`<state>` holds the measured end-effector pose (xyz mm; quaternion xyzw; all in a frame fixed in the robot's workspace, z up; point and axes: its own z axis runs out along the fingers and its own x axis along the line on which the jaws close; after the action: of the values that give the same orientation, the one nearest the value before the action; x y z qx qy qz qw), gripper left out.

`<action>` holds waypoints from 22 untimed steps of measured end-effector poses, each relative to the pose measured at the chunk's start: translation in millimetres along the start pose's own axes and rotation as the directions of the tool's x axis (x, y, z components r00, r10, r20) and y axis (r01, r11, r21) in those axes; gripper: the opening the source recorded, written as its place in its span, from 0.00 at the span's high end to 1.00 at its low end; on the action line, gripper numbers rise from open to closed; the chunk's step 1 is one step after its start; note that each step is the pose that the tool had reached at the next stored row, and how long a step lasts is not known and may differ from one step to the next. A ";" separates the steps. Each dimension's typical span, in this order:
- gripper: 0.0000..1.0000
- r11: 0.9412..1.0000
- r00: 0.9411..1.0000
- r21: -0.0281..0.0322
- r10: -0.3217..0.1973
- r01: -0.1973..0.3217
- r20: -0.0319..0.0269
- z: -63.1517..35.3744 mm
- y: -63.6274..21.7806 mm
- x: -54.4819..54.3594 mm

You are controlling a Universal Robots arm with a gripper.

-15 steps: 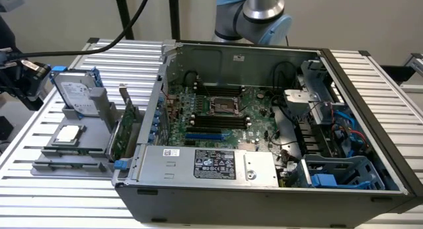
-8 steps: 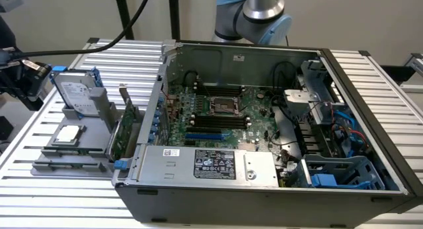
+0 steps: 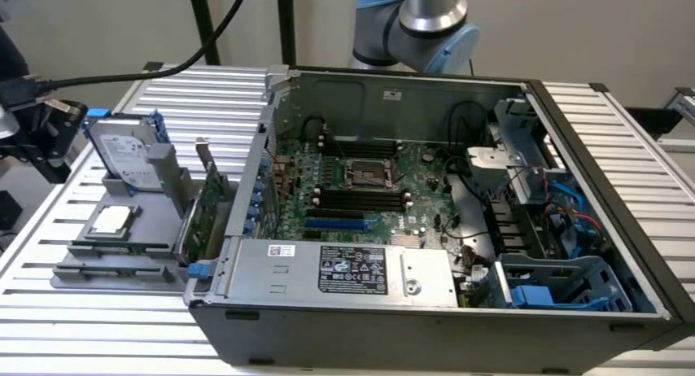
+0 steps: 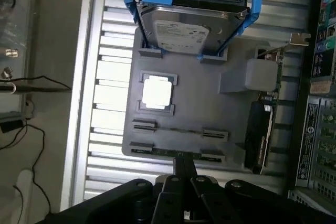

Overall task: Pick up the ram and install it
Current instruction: 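Pick up the ram and move it above insertion slot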

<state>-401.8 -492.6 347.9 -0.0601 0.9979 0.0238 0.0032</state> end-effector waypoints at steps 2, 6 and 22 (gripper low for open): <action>1.00 0.999 0.999 0.000 -0.040 0.040 -0.002 1.4 -0.1 0.0; 1.00 0.994 0.994 -0.001 -0.112 0.112 -0.005 4.1 -0.2 0.1; 1.00 0.920 0.920 -0.007 -0.393 0.393 -0.018 15.4 -0.7 0.2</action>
<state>-401.8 -492.6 332.5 -0.2590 0.9656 0.0239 -0.0017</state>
